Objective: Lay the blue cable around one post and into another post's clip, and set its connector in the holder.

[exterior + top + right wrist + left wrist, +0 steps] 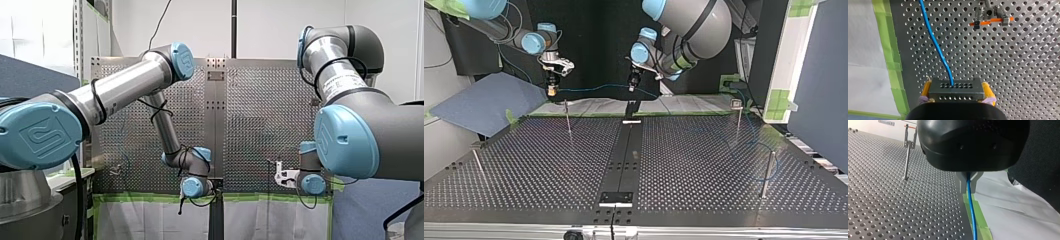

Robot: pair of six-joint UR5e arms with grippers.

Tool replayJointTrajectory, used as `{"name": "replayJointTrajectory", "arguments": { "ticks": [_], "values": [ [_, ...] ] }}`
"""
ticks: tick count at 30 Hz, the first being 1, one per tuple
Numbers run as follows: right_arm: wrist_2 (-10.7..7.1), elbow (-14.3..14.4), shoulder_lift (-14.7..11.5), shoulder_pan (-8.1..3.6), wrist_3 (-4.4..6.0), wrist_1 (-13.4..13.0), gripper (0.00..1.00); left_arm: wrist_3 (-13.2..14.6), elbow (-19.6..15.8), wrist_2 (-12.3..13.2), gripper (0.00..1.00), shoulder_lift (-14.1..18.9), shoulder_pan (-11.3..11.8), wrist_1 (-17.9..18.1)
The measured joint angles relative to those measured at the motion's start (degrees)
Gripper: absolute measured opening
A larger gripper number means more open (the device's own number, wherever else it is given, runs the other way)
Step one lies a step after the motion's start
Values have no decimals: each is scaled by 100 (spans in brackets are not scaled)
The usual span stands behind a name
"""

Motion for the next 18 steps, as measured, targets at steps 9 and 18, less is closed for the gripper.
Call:
{"name": "replayJointTrajectory", "arguments": {
  "ticks": [9, 18],
  "values": [
    [2, -6, -1, -12, -3, -1, 0, 12, 8, 205, 0, -1, -55, 101],
    [16, -9, -12, -212, 49, 27, 0, -150, 270, 414, 0, -9, -349, 185]
  ]
}}
